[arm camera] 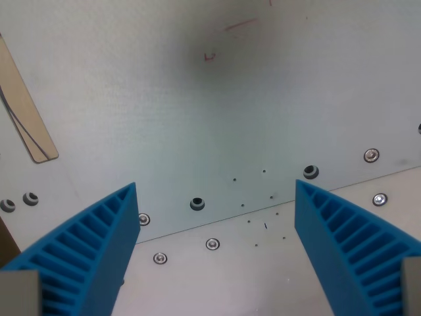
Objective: Rotate around base positive z
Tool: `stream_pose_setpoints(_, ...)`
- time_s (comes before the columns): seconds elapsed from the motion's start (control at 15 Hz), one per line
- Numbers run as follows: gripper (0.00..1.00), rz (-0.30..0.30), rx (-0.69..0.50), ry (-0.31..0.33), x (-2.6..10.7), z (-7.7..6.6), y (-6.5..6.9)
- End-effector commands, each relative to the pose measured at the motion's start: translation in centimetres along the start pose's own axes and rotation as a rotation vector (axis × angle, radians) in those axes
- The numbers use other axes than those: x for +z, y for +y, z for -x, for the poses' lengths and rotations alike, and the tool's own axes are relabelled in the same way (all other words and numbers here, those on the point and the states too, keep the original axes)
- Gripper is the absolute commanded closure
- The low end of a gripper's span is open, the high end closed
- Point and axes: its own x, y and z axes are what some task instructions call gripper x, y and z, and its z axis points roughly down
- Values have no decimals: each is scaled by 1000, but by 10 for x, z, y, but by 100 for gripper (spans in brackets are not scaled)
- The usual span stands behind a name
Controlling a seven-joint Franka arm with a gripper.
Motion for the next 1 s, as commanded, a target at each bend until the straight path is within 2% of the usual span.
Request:
stream_pose_setpoints(0.07,0,-1,-13,7,-3,0,0)
stream_pose_setpoints(1.0,0,2,-200,8,-3,0,0)
